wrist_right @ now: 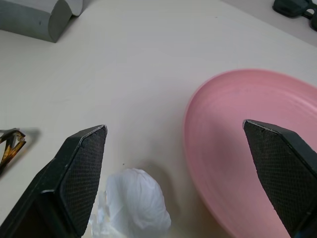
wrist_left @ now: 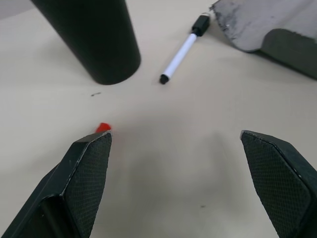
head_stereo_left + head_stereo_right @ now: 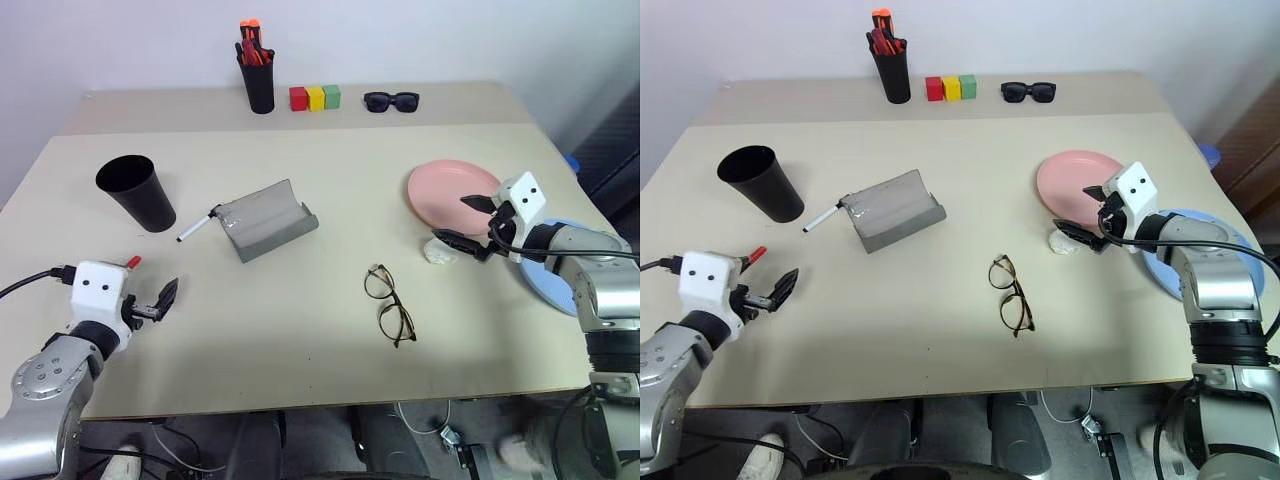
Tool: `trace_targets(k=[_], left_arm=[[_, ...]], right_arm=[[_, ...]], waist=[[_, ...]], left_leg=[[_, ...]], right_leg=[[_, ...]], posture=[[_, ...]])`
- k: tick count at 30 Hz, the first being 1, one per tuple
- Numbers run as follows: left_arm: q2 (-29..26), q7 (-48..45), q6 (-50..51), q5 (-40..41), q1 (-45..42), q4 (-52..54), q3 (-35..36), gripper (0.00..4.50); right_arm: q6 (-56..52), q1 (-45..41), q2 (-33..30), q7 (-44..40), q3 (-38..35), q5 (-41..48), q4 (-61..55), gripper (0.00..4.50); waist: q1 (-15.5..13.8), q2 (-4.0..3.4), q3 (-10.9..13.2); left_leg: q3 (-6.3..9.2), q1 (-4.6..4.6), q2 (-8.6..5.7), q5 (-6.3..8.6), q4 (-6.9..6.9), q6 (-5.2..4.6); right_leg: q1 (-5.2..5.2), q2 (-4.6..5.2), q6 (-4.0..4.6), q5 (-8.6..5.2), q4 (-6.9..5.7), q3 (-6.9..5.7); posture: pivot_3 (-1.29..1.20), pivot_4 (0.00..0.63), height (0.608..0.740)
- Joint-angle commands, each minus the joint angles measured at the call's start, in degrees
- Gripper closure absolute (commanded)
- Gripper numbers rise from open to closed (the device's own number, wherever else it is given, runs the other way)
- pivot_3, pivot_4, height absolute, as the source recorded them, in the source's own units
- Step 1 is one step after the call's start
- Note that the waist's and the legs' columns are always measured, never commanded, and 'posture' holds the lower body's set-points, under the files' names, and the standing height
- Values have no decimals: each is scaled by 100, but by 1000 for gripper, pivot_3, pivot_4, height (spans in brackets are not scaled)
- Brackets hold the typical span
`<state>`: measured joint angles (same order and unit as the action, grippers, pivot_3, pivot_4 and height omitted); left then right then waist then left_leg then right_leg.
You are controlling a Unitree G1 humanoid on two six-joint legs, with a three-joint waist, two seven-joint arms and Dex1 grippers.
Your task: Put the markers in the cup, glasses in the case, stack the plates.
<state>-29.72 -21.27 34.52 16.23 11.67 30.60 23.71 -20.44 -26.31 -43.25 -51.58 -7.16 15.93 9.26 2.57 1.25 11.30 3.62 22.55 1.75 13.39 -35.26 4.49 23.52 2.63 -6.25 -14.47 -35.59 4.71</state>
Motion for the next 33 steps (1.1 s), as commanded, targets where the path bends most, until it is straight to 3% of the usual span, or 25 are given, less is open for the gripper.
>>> trace_targets(k=[1,12,22,26,33], left_arm=[[-3,49,-43,-6,-98,119,-28,250],[-28,148,-343,-129,-352,-567,145,250],[-540,208,98,-444,-1502,-1757,-314,250],[-833,416,1203,-395,-1883,-1821,-160,250],[-1861,30,3844,-93,-2793,-1926,-638,250]], right_arm=[[162,-71,58,73,-30,-14,-116,0],[340,-224,259,89,135,-17,-81,0],[-18,69,763,457,358,155,-1136,0],[-415,268,901,620,444,261,-1790,0],[-878,280,1090,873,605,381,-2385,0]], waist=[[0,0,0],[6,0,0],[4,0,0],[12,0,0],[13,2,0]], left_leg=[[0,0,0,0,-1,0],[0,-7,0,0,-4,0],[4,-6,0,-1,-31,0],[6,-5,2,-1,-28,0],[9,-5,1,-1,-34,0]], right_leg=[[0,0,0,0,-1,0],[-2,-3,0,0,-14,0],[-2,-6,-1,0,-44,-1],[2,-8,-4,1,-50,0],[1,-8,-4,-1,-52,-3]], posture=[[0,150,740],[0,150,740],[0,150,740],[0,150,740],[0,150,740]])
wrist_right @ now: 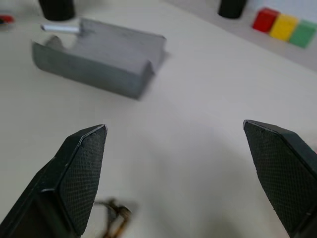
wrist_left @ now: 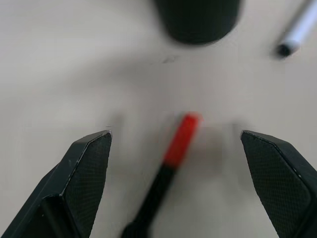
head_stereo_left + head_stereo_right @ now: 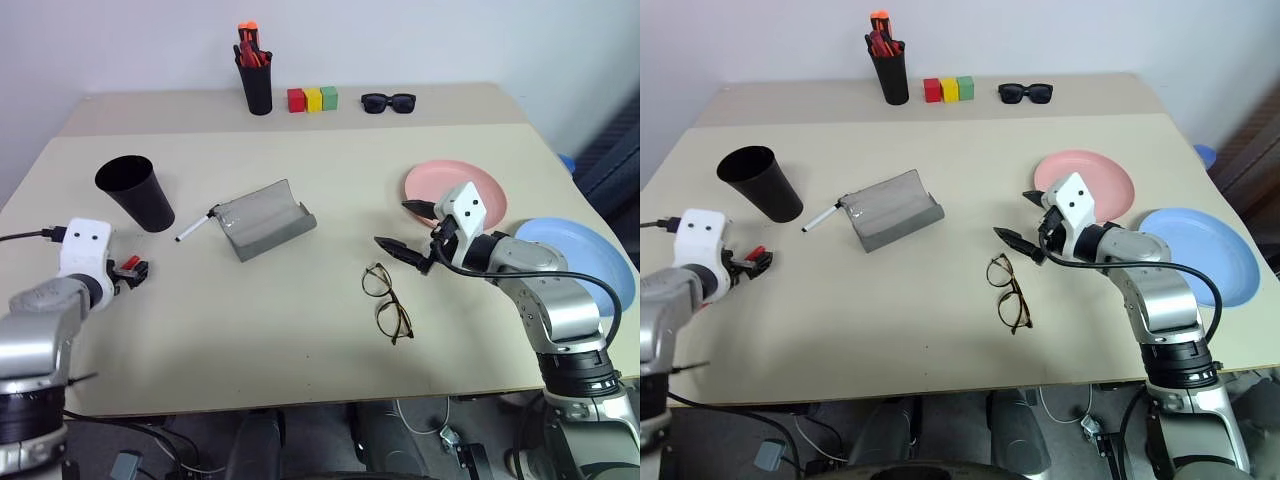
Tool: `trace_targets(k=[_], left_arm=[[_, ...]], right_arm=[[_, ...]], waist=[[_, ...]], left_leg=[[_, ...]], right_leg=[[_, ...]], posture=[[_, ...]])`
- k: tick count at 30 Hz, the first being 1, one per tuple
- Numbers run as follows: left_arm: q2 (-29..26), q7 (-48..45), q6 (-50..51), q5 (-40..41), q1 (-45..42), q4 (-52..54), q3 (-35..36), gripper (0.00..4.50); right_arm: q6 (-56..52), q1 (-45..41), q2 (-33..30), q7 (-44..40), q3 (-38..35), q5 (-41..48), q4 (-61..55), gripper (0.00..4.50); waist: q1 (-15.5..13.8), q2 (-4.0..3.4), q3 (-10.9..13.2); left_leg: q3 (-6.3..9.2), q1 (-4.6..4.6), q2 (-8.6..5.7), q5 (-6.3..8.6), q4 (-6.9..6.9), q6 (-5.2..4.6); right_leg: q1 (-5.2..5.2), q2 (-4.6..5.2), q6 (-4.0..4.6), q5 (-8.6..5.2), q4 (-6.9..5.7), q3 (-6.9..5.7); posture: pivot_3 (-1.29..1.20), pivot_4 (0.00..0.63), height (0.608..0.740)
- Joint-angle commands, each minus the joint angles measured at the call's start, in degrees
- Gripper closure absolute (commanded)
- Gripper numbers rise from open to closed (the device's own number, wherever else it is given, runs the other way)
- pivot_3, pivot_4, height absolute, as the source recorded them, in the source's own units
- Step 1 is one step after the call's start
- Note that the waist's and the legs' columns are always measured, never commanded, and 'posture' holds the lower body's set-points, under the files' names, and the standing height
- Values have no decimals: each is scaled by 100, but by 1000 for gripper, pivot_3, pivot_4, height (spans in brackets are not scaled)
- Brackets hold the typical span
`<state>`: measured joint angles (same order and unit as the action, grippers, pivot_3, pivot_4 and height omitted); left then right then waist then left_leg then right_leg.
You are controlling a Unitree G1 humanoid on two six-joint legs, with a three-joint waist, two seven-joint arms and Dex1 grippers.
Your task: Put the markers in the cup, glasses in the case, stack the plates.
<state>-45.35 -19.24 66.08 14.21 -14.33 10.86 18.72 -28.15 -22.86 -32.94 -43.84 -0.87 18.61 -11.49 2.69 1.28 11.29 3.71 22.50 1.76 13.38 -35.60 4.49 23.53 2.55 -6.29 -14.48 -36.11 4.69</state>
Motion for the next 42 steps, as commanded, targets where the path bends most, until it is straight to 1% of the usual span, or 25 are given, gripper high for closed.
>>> trace_targets(k=[1,5,7,12,13,15,17,18,19,22,26,31,32,33,35,37,39,40,42], left_arm=[[-417,-252,832,132,-255,42,-242,250],[-760,-686,1302,403,-248,8,-345,250],[-868,-772,1496,460,-172,-47,-272,250],[-1114,-962,1661,550,57,-187,-199,250],[-1154,-971,1691,538,114,-243,-225,479],[-1250,-1010,1682,536,204,-307,-271,1073],[-1322,-1043,1679,547,279,-324,-300,2077],[-1336,-1027,1671,527,308,-340,-322,2508],[-1343,-988,1666,491,334,-364,-351,3067],[-1273,-881,1656,435,325,-402,-319,4454],[-1011,-690,1655,417,147,-366,-114,4454],[-638,-600,1147,473,90,-26,280,4454],[-458,-568,836,515,40,96,511,4454],[-287,-466,304,465,20,234,758,4454],[53,-118,-1015,226,-5,433,1284,4454],[430,105,-1858,346,-192,515,1841,4454],[634,150,-2089,683,-483,525,2239,4454],[682,209,-2185,783,-624,509,2366,4454],[694,355,-2221,921,-927,445,2491,4454]], right_arm=[[-150,-78,80,108,-16,147,-357,0],[-322,-82,166,173,56,257,-584,0],[-356,-56,201,222,86,257,-630,0],[-424,23,251,251,148,304,-723,0],[-416,27,255,242,160,310,-716,0],[-409,24,261,248,189,322,-709,0],[-401,6,275,247,208,341,-703,0],[-397,-3,281,239,211,350,-696,0],[-410,-12,283,221,213,374,-698,0],[-543,18,212,-47,244,614,-802,0],[-545,104,142,-293,382,684,-915,0],[-447,89,252,-308,499,625,-877,0],[-423,72,284,-325,533,629,-861,0],[-403,59,314,-361,570,648,-856,0],[-362,7,403,-461,630,729,-879,0],[-323,-92,539,-477,684,777,-880,0],[-297,-192,675,-459,757,780,-859,0],[-280,-227,725,-453,795,762,-847,0],[-246,-285,823,-434,855,729,-811,0]], waist=[[3,0,0],[7,0,0],[26,1,1],[84,1,1],[100,1,1],[136,0,1],[149,0,1],[149,0,1],[148,0,1],[133,0,0],[126,-4,-1],[85,-4,-1],[70,-3,-2],[53,-3,-2],[5,12,-2],[1,19,-1],[-9,19,-1],[-15,19,-1],[-17,20,-1]], left_leg=[[-1,0,0,0,1,0],[-1,1,0,0,9,0],[0,1,2,0,12,0],[-1,-1,2,0,12,0],[-1,-1,2,0,12,0],[-2,-1,2,0,12,0],[-2,-6,2,0,15,0],[-2,-7,3,0,16,0],[-2,-8,3,0,16,0],[-2,-8,3,0,16,0],[-3,-9,2,0,16,0],[-1,-10,1,-1,12,-1],[-1,-9,1,-1,11,0],[-1,-7,1,-1,9,0],[-1,-3,1,-1,8,1],[0,0,5,-1,8,1],[-1,0,4,-2,8,2],[-1,0,4,-2,6,2],[-1,-2,3,-1,2,2]], right_leg=[[0,1,-1,0,1,0],[6,2,-3,0,0,0],[10,0,-2,0,-2,-1],[8,2,0,-1,-2,0],[8,2,0,-1,-2,0],[9,2,0,-1,-3,0],[9,1,1,-1,-5,1],[10,1,1,-1,-6,1],[10,0,1,-1,-7,1],[9,1,1,-1,-6,1],[8,2,1,-1,-7,1],[4,2,1,-1,-8,0],[3,3,1,-1,-8,0],[3,4,1,-1,-6,0],[4,5,1,0,-3,-1],[6,3,0,3,-3,-3],[7,3,-2,4,-4,-2],[6,3,-17,12,-5,-3],[0,3,-18,13,-4,-3]], posture=[[0,150,740],[0,150,740],[0,150,740],[0,150,740],[0,150,740],[0,150,740],[0,150,740],[0,150,740],[0,150,740],[0,150,740],[0,150,740],[0,150,740],[0,150,740],[0,150,740],[0,150,740],[0,150,740],[0,150,740],[0,150,740],[0,150,740]])
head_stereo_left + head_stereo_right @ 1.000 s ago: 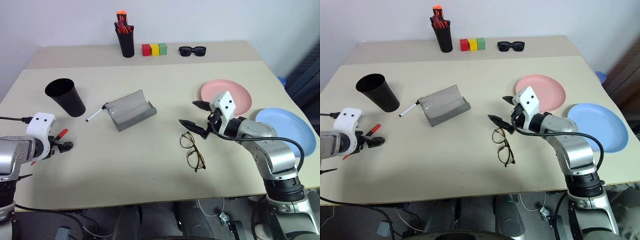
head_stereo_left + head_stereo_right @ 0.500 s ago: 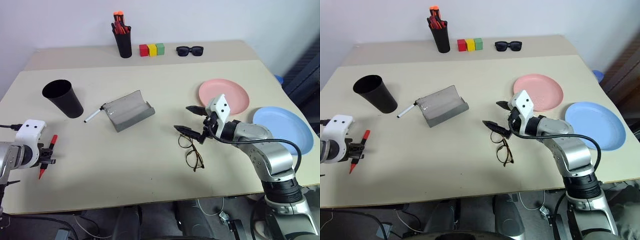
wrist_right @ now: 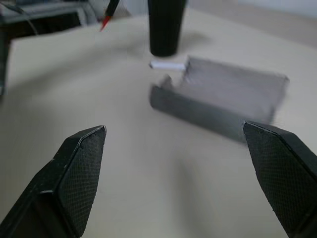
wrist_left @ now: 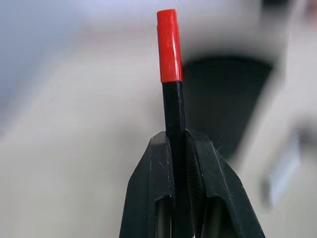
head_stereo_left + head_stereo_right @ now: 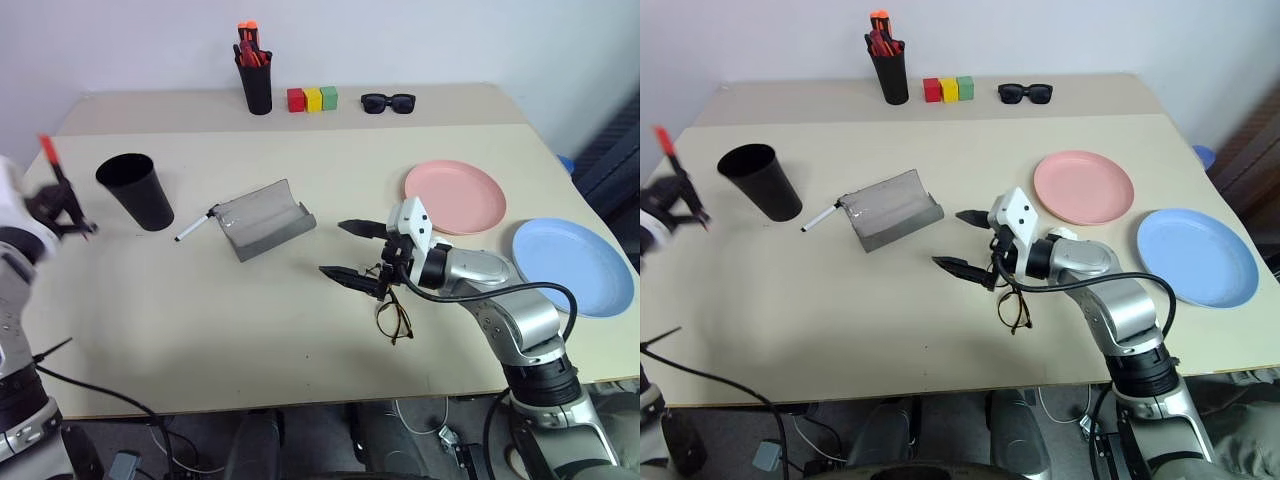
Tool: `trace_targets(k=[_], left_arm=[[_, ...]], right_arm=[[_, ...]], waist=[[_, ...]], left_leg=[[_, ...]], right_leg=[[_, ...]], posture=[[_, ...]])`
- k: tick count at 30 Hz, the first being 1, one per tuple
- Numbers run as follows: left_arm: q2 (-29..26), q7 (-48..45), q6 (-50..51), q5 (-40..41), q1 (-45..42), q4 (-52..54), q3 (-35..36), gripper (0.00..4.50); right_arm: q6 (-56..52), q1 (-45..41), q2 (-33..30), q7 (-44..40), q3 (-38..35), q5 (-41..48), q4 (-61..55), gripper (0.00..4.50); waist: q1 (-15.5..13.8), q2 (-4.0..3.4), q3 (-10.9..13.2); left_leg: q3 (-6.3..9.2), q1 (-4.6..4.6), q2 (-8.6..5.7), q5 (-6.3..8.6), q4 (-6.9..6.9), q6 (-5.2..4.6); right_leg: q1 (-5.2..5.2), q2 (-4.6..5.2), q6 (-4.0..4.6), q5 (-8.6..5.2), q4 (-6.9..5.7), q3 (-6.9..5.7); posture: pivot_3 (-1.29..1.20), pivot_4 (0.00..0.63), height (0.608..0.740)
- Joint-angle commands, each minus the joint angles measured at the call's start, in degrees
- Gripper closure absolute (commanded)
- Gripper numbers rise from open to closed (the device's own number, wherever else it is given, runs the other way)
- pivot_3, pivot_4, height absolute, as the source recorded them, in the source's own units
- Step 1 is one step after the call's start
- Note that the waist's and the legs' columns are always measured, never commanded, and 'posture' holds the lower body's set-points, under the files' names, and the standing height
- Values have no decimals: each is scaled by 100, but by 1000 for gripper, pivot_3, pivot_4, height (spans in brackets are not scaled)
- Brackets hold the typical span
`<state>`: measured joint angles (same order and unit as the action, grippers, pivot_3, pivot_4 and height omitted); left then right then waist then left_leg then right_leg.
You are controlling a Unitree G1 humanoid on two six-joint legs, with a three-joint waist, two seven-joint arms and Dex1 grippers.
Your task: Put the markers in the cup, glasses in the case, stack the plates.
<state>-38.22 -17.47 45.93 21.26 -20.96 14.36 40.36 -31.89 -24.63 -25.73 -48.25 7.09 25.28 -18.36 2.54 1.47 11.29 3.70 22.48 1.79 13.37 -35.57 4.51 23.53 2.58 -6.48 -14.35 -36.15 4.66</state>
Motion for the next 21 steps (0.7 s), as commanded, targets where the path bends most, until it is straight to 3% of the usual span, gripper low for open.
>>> trace_targets(k=[1,6,12,21], left_arm=[[-19,241,-231,307,-468,68,338,4454],[-184,227,-395,321,-862,-45,-59,4454],[-274,411,-1896,-593,-1156,-987,-936,4454],[434,513,-3901,-1031,-1402,-2602,-1607,4454]], right_arm=[[152,-138,160,19,98,51,-95,0],[222,-222,337,14,238,9,-43,0],[250,-398,562,196,289,-5,-1,0],[455,-870,1484,843,353,-69,338,0]], waist=[[-10,2,-1],[0,10,-3],[12,9,-3],[-9,9,-3]], left_leg=[[0,0,-1,0,-1,0],[7,4,-3,0,-8,0],[9,1,-2,0,-6,0],[8,5,-2,0,-4,0]], right_leg=[[-2,0,0,0,2,0],[-6,0,-4,1,3,-5],[-4,-4,-5,2,-2,-6],[-2,-2,-15,8,-1,-6]], posture=[[0,150,740],[0,150,740],[0,150,740],[0,150,740]])
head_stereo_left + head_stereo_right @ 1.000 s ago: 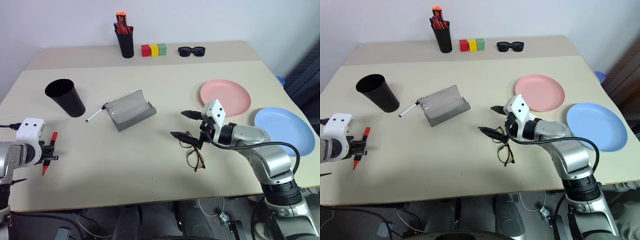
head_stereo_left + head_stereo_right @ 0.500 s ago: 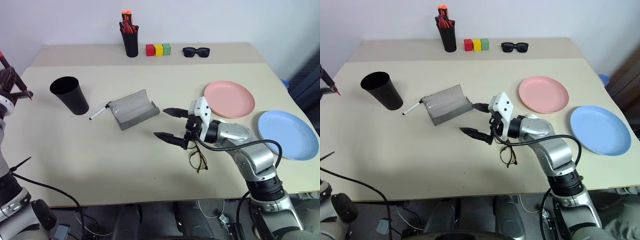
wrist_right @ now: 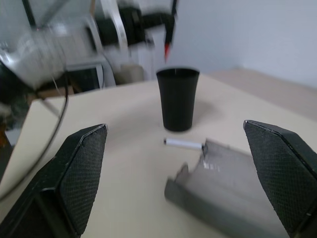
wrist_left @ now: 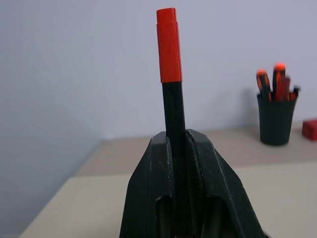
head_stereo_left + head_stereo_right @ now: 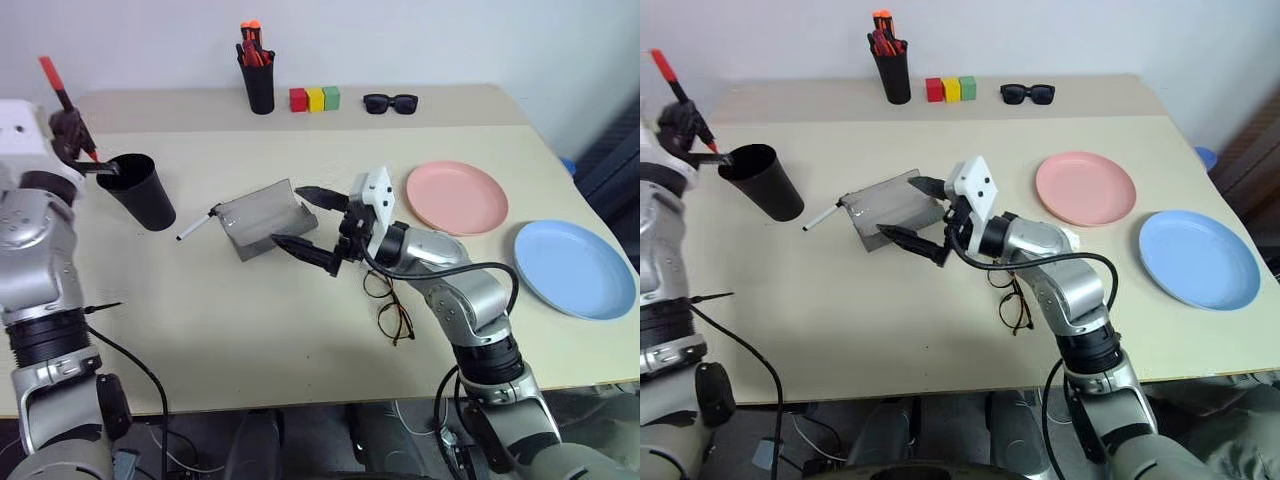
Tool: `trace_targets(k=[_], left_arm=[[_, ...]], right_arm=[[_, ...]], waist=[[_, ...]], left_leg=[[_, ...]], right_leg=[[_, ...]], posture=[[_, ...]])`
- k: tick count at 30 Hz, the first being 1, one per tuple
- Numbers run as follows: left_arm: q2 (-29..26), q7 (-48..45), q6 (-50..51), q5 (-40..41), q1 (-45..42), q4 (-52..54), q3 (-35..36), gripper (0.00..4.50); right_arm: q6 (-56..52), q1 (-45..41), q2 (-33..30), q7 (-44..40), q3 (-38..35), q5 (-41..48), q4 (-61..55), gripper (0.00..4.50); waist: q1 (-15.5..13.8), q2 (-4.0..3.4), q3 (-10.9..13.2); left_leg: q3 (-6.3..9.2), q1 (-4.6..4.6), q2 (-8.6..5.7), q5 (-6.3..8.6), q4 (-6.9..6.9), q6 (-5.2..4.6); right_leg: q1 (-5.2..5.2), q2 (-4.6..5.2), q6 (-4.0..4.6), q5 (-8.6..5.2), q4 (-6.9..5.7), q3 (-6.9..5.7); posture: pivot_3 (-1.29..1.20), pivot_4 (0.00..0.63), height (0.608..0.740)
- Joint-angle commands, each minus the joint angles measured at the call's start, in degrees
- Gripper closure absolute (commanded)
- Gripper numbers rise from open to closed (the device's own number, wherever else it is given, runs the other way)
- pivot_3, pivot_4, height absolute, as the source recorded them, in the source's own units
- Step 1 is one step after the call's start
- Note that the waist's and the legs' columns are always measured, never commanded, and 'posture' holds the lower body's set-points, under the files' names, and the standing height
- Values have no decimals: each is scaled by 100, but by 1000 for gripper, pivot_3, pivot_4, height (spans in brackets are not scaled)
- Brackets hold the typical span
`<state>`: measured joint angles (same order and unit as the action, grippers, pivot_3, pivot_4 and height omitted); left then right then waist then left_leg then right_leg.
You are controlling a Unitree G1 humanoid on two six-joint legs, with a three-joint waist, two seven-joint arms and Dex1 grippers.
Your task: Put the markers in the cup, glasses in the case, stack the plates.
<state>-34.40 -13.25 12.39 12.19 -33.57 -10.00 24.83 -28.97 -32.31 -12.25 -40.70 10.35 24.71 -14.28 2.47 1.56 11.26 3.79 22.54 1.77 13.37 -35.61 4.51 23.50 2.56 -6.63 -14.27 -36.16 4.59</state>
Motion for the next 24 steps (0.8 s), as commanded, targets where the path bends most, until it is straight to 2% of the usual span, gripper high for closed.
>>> trace_targets(k=[1,9,13,18,22,24], left_arm=[[105,128,-687,-138,-151,-270,-68,4454],[283,263,-967,-60,-209,-653,-151,4454],[351,382,-874,-43,-173,-589,-141,2892],[415,456,-799,-9,-107,-473,-154,500],[479,502,-688,121,-70,-281,-74,500],[493,199,-391,468,-24,291,-133,500]], right_arm=[[173,-104,181,105,57,-19,-74,0],[162,-28,331,189,176,-13,-161,0],[177,-33,334,206,174,-9,-142,0],[202,-50,337,204,175,-13,-101,0],[209,-51,343,198,187,-17,-90,0],[210,-46,332,204,181,-27,-88,0]], waist=[[-2,0,0],[8,0,0],[6,0,0],[6,0,0],[7,0,0],[8,0,0]], left_leg=[[0,0,0,0,0,0],[2,-1,0,0,-1,0],[2,-1,0,0,-1,0],[2,-1,0,0,-1,0],[2,-1,0,0,-1,0],[3,-1,0,0,-1,0]], right_leg=[[0,0,0,0,0,0],[1,-1,-2,1,-4,-1],[0,0,-2,2,-4,-1],[0,-1,-2,2,-4,-2],[0,-1,-2,2,-4,-2],[0,-1,-2,2,-4,-2]], posture=[[0,150,740],[0,150,740],[0,150,740],[0,150,740],[0,150,740],[0,150,740]])
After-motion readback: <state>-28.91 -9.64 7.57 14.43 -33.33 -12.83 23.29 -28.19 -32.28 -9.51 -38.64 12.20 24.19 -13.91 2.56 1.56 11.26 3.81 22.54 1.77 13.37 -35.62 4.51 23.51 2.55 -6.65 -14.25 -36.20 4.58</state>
